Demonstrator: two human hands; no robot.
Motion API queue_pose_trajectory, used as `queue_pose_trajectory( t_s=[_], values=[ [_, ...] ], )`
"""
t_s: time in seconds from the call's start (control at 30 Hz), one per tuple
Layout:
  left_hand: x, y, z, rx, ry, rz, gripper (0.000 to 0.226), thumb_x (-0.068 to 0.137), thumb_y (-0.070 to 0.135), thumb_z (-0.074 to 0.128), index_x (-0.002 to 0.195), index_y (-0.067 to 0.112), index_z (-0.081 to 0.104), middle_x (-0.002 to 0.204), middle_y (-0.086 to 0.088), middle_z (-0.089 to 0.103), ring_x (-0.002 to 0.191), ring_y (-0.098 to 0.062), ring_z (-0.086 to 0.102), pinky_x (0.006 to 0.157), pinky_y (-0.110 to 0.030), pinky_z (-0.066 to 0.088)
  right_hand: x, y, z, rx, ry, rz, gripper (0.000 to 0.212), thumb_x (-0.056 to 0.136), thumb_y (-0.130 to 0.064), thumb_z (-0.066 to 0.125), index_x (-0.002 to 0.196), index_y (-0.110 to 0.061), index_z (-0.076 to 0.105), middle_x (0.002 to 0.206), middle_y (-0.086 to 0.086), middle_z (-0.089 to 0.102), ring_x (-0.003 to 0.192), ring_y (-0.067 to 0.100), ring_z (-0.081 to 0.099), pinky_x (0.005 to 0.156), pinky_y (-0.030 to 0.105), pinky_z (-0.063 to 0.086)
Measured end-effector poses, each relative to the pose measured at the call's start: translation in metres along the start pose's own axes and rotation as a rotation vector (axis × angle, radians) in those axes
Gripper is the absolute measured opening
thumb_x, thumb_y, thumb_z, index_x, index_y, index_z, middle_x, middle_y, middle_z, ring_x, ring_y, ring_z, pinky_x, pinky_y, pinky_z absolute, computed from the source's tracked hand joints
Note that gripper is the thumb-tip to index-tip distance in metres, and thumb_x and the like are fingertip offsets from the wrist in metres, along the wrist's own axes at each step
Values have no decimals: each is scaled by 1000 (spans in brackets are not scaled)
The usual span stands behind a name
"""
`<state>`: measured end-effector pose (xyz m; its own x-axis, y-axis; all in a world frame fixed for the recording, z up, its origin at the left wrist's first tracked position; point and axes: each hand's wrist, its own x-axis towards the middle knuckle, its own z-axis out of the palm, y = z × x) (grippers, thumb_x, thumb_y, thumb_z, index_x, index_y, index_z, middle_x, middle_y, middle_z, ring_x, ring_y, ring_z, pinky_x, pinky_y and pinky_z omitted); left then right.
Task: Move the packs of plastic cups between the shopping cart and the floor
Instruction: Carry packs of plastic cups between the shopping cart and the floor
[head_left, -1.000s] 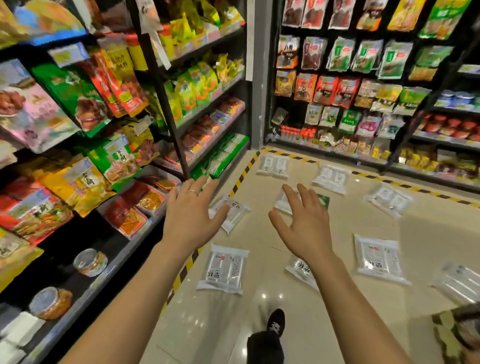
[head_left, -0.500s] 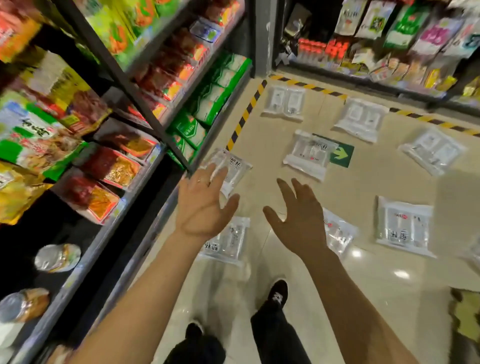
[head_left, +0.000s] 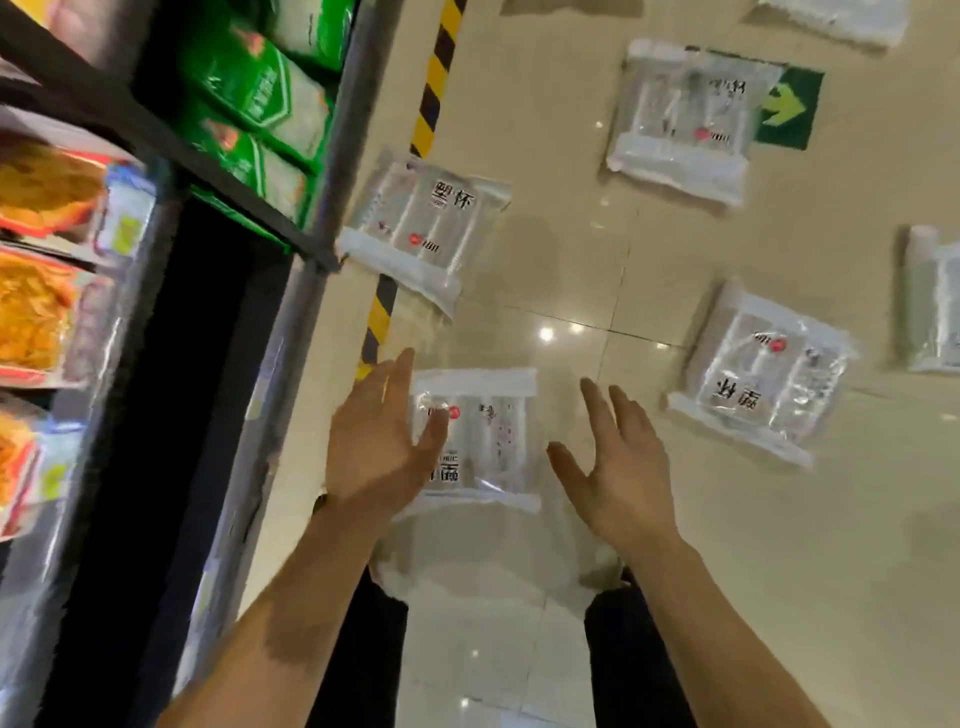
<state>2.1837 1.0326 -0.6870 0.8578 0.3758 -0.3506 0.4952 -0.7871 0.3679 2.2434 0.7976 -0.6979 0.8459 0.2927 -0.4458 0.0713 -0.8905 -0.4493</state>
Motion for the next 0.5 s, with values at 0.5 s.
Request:
queue_pose_trajectory(
  t_s=[0.5],
  values=[
    [81, -185, 275, 120, -1, -89, 66, 98, 54, 28, 156, 24, 18, 156, -18, 30, 142, -37, 31, 110, -51, 34, 128, 112, 295, 17, 5, 75, 72, 94, -62, 40, 154, -40, 6, 163, 15, 6, 150, 32, 6, 118, 48, 16]
  ],
)
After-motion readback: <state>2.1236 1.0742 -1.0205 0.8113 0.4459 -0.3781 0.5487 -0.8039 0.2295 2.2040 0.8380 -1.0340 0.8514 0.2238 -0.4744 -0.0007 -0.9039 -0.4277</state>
